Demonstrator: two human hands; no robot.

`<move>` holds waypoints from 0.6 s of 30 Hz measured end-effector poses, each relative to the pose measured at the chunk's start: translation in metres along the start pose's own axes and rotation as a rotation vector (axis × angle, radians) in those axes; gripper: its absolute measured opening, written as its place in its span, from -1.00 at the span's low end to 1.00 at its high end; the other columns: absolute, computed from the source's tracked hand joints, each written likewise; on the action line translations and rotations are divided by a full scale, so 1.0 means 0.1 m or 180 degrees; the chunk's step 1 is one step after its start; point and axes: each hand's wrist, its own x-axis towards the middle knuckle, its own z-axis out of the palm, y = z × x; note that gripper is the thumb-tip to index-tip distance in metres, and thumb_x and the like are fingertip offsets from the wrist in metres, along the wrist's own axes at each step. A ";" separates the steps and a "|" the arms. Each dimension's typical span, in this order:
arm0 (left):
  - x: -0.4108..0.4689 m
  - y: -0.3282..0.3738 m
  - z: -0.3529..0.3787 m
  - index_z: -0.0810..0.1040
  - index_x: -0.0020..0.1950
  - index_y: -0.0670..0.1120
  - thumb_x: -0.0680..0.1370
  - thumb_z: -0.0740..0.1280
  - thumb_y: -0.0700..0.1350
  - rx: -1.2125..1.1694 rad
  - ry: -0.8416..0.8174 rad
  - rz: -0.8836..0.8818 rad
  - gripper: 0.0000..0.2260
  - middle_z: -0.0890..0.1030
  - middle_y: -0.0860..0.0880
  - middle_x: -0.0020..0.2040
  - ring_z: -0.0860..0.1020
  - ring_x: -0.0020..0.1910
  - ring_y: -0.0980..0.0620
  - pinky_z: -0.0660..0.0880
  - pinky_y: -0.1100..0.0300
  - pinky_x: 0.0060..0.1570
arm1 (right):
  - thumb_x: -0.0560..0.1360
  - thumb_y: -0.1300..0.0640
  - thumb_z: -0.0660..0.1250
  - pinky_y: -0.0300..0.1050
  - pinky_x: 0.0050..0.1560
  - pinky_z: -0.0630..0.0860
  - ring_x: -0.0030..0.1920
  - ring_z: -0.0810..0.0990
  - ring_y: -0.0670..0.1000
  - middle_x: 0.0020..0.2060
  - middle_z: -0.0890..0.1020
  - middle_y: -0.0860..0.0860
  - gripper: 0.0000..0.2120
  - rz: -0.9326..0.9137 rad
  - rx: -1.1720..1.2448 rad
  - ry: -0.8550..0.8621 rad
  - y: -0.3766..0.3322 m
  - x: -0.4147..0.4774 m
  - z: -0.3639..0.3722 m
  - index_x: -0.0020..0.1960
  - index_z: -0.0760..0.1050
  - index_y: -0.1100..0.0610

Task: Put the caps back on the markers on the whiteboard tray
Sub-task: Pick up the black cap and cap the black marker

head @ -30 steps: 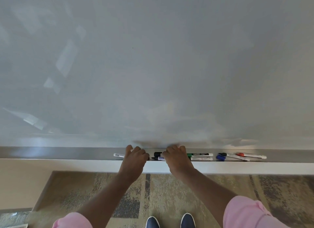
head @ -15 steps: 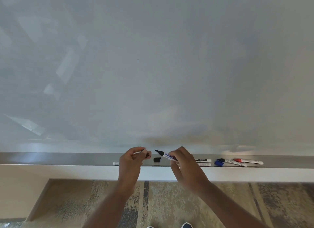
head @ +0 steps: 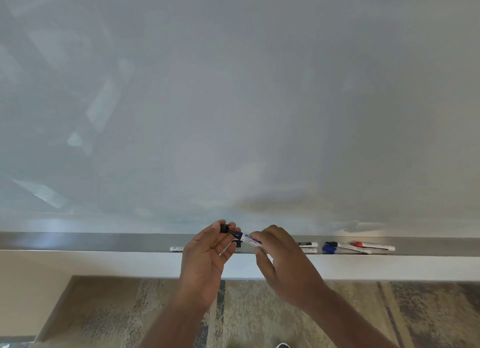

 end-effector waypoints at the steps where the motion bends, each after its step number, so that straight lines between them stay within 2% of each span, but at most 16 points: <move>1: -0.01 0.00 0.01 0.67 0.22 -0.20 0.58 0.39 -0.09 -0.0001 -0.0019 0.0010 -0.73 0.75 -0.23 0.11 0.75 0.13 -0.17 0.57 -0.07 0.20 | 0.64 -0.01 0.10 -0.38 0.02 0.36 0.04 0.43 -0.17 0.03 0.45 -0.18 -0.71 -0.0006 -0.0011 0.0007 -0.01 0.00 -0.01 0.31 0.44 -0.04; 6: -0.07 0.00 0.05 0.66 0.26 -0.26 0.55 0.42 -0.08 0.0184 0.0016 0.0148 -0.64 0.75 -0.27 0.15 0.74 0.13 -0.17 0.59 -0.05 0.18 | 0.65 0.05 0.14 -0.20 0.00 0.46 0.00 0.44 -0.12 0.01 0.48 -0.11 -0.73 -0.0094 -0.0068 -0.0006 -0.03 0.01 -0.05 0.30 0.46 0.02; 8: -0.08 0.00 0.06 0.67 0.27 -0.25 0.59 0.41 -0.09 0.0275 0.0094 0.0237 -0.68 0.75 -0.28 0.16 0.74 0.11 -0.16 0.60 -0.04 0.15 | 0.65 0.07 0.16 -0.18 -0.02 0.46 -0.01 0.44 -0.11 0.01 0.49 -0.09 -0.74 -0.0143 -0.0119 -0.0010 -0.05 0.02 -0.08 0.30 0.47 0.04; 14: -0.13 -0.05 0.10 0.76 0.15 -0.17 0.65 0.39 -0.12 0.0447 0.0266 0.0522 -0.80 0.77 -0.27 0.12 0.76 0.12 -0.22 0.64 -0.02 0.13 | 0.66 0.09 0.22 -0.30 -0.05 0.43 0.02 0.43 -0.13 0.05 0.49 -0.08 -0.74 -0.0199 -0.0167 -0.0041 -0.07 0.02 -0.10 0.33 0.45 0.05; 18: -0.16 -0.12 0.12 0.79 0.10 -0.15 0.64 0.40 -0.14 0.0410 0.0283 0.0688 -0.82 0.77 -0.28 0.09 0.76 0.12 -0.23 0.71 0.12 0.03 | 0.64 0.12 0.26 -0.42 -0.08 0.32 -0.01 0.41 -0.15 0.03 0.48 -0.11 -0.76 -0.0185 -0.0133 -0.0043 -0.04 0.00 -0.09 0.29 0.47 0.03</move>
